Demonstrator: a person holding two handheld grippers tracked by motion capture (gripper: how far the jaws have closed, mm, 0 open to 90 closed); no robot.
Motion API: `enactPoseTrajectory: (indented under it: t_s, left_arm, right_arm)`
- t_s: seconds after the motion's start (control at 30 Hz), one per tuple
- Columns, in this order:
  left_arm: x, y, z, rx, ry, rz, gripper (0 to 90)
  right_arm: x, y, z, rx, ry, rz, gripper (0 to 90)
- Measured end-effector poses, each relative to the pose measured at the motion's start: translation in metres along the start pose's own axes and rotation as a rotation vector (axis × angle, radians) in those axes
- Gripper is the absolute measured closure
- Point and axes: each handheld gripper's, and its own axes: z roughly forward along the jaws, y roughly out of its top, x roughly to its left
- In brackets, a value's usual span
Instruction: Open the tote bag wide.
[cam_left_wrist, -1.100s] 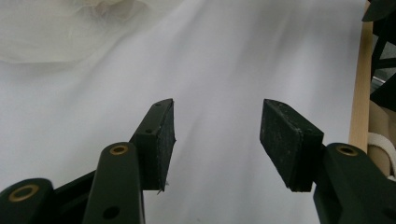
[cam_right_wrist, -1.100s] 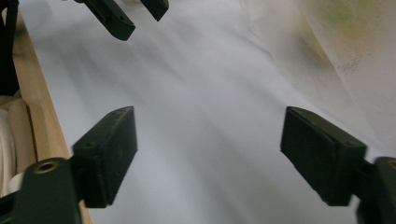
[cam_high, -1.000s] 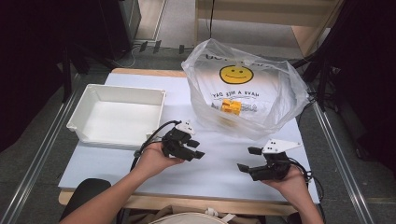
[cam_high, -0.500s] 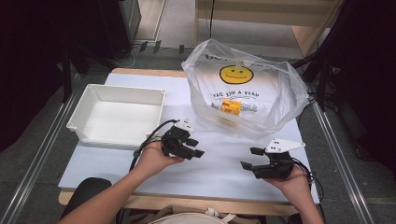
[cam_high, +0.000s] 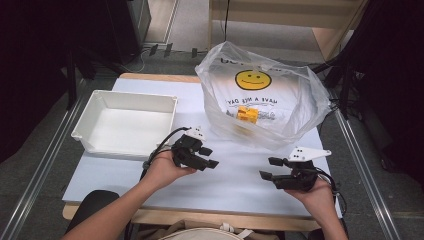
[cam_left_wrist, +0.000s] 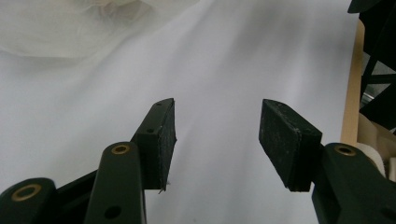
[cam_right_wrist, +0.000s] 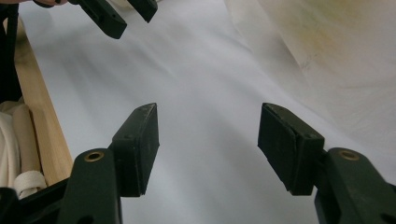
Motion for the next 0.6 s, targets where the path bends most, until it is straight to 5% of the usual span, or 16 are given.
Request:
enactPoseTrajectory:
  t_s: [0.23,0.6]
  left_arm:
    - [0.002,0.007,-0.014,-0.031,-0.059,-0.023,47.0]
    - [-0.009,0.022,-0.031,-0.001,-0.026,0.032,70.4]
  right_arm:
    - [0.000,0.002,-0.006,-0.004,0.016,-0.013,44.5]
    - [-0.004,0.011,-0.039,-0.032,0.012,-0.009,58.0]
